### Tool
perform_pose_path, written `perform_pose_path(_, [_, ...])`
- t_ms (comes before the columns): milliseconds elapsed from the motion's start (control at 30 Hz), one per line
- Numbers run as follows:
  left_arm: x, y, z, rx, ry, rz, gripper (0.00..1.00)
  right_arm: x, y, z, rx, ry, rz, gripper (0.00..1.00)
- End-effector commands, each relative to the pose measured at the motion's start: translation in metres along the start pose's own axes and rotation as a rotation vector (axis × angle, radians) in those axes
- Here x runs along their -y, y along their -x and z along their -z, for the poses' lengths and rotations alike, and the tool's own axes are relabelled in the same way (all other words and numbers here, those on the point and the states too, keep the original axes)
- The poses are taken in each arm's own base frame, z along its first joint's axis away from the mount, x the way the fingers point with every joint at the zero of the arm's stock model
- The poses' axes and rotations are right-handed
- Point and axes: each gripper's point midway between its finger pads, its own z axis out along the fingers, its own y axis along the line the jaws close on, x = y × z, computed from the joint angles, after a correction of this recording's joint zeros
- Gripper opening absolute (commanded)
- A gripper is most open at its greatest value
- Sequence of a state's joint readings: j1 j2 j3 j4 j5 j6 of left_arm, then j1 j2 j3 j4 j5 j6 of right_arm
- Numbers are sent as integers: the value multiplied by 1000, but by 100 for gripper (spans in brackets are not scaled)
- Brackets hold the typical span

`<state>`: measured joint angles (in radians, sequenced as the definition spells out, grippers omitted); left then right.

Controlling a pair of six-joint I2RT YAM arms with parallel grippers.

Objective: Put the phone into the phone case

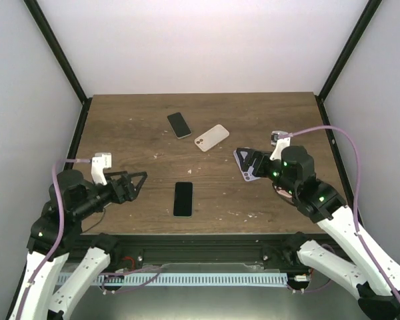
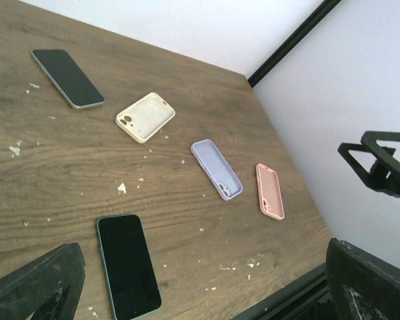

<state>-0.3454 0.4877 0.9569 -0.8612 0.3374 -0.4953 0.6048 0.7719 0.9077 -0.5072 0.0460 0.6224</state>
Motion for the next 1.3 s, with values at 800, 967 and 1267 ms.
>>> perform_pose_path(800, [-37, -43, -35, -179, 95, 105, 93, 165, -50, -57, -178, -753, 124, 74])
perform_pose_path(967, [-40, -42, -30, -150, 101, 49, 93, 207, -54, -64, -198, -821, 108, 49])
perform_pose_path(1267, [-39, -45, -23, -114, 83, 7, 93, 277, -51, -80, -267, -867, -111, 41])
